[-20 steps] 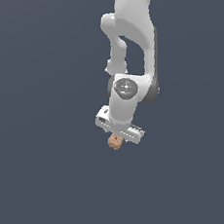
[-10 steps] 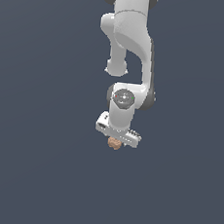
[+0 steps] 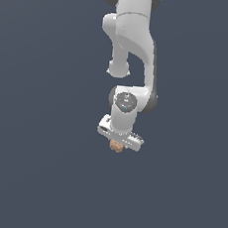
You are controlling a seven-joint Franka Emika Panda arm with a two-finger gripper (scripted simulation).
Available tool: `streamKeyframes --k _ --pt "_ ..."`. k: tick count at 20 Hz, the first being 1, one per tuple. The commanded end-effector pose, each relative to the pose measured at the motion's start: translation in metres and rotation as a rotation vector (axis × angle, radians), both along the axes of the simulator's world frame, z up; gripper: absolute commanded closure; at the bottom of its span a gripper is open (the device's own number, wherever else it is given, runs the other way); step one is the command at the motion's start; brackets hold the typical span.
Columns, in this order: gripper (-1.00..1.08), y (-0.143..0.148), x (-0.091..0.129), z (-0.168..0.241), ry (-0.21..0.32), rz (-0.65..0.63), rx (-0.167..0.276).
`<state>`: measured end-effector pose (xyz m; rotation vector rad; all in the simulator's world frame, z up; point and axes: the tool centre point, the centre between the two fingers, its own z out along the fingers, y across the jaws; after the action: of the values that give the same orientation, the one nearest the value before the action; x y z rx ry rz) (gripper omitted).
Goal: Pick up the object and move it to a goal position.
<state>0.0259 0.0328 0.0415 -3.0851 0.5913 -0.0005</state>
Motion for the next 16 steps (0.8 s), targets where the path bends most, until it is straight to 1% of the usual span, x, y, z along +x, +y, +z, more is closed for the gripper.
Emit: streamKeyframes --k 1,9,16 --pt "1.08 0.000 0.000 0.000 0.000 0.000 0.000" --pt "1.08 -0.003 -0.003 0.003 0.000 0.000 0.000" --pt "1.08 -0.018 -0.019 0.020 0.000 0.000 0.000"
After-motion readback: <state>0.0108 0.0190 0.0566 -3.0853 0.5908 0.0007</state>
